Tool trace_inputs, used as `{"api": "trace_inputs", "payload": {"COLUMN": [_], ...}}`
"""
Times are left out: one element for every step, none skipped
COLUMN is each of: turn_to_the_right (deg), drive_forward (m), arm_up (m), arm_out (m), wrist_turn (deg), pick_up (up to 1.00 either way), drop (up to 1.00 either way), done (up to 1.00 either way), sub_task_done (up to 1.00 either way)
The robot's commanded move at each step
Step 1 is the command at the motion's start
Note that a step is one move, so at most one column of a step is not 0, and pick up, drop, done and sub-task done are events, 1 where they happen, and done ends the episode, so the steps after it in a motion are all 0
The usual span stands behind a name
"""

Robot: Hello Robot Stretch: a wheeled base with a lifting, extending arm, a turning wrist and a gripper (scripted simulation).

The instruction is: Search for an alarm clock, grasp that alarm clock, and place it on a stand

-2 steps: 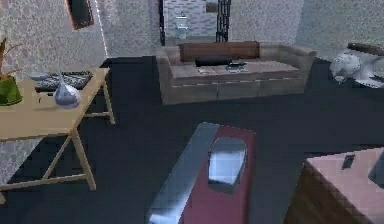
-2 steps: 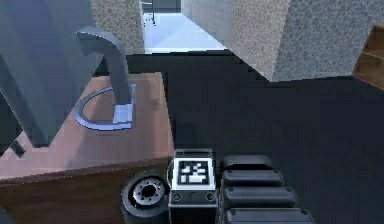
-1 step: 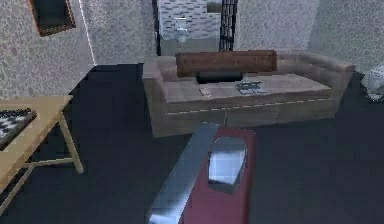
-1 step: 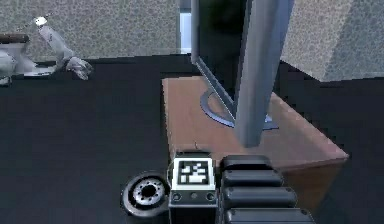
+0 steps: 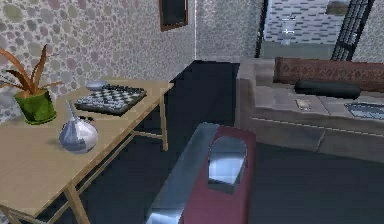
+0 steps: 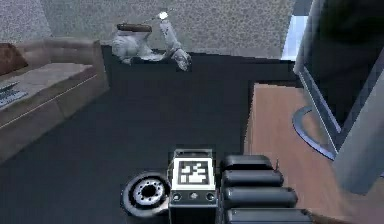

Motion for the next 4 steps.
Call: {"api": "trace_inputs", "payload": {"turn_to_the_right": [0.0,45.0,15.0,0.0], "drive_forward": [0.05,0.0,0.0,0.55], "arm_up": [0.0,0.0,0.0,0.0], "arm_out": [0.0,0.0,0.0,0.0], "wrist_turn": [0.0,0.0,0.0,0.0], "pick_up": [0.0,0.0,0.0,0.0], "drop": [0.0,0.0,0.0,0.0], "done": [0.0,0.0,0.0,0.0], "sub_task_done": [0.0,0.0,0.0,0.0]}}
